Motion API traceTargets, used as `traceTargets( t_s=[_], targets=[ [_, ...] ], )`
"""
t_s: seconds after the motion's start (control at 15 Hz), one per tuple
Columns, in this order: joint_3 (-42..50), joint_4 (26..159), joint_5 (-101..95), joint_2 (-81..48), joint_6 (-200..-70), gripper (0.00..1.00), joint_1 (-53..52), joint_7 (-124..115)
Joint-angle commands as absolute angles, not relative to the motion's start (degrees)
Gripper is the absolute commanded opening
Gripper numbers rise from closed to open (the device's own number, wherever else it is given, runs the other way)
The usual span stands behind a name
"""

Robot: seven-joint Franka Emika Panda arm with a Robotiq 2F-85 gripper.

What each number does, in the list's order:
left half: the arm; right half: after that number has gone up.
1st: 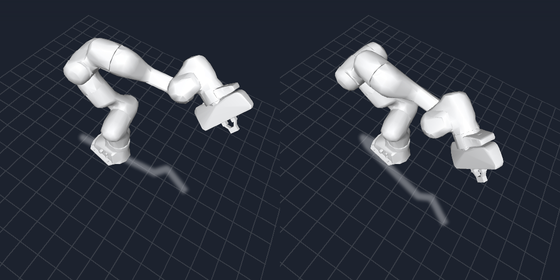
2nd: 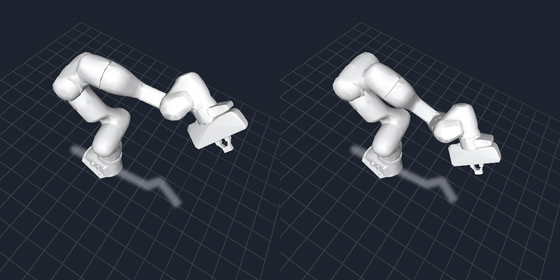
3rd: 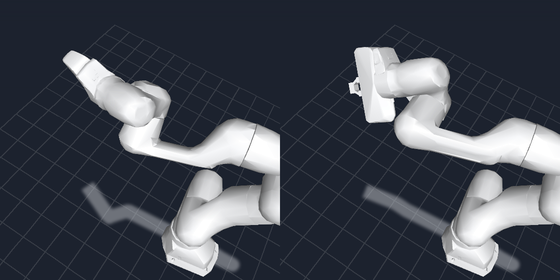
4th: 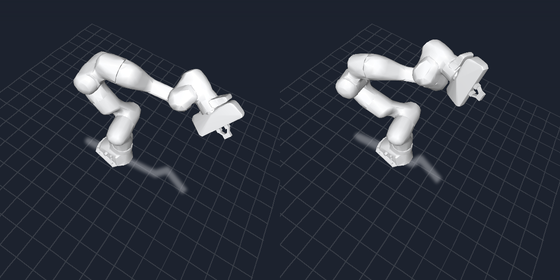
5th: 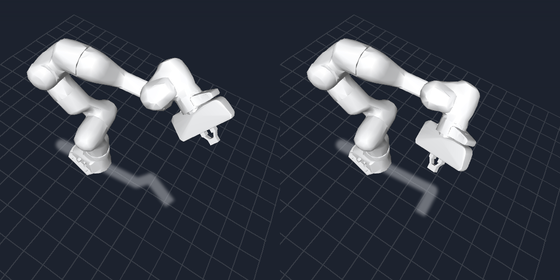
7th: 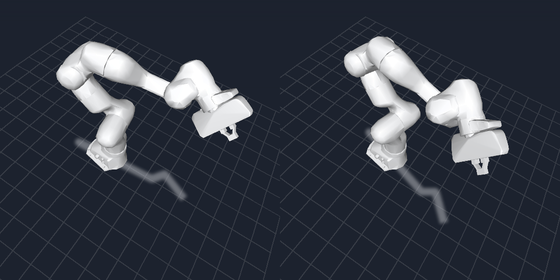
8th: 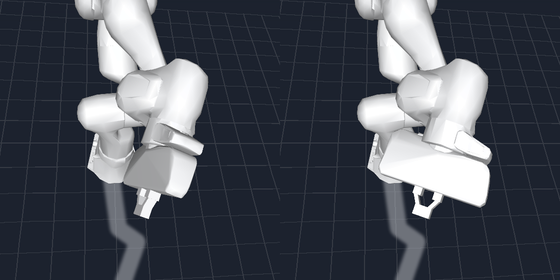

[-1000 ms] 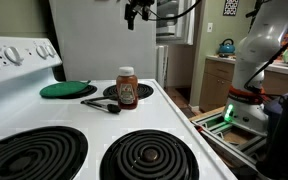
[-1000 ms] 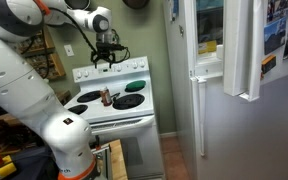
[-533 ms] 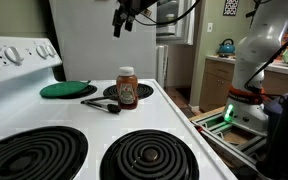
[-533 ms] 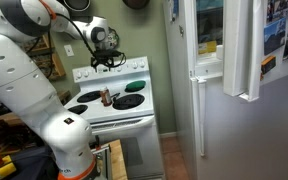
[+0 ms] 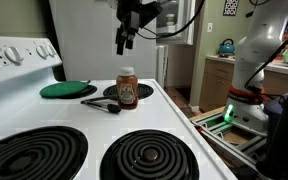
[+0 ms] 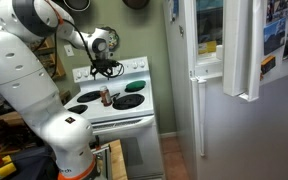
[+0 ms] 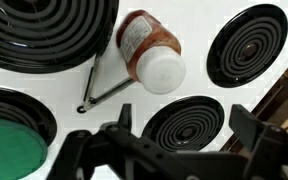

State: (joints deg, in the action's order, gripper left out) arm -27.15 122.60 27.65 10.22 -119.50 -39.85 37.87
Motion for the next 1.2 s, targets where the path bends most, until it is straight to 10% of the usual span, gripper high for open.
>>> traceTargets(
  t_s=[0.0, 1.13],
  targets=[
    [-27.1, 124.1, 29.1, 9.4, -120.4, 1.0, -40.6, 35.1],
    [-27.6, 121.8, 24.0, 5.0, -118.8, 1.0, -40.4, 31.6]
  ],
)
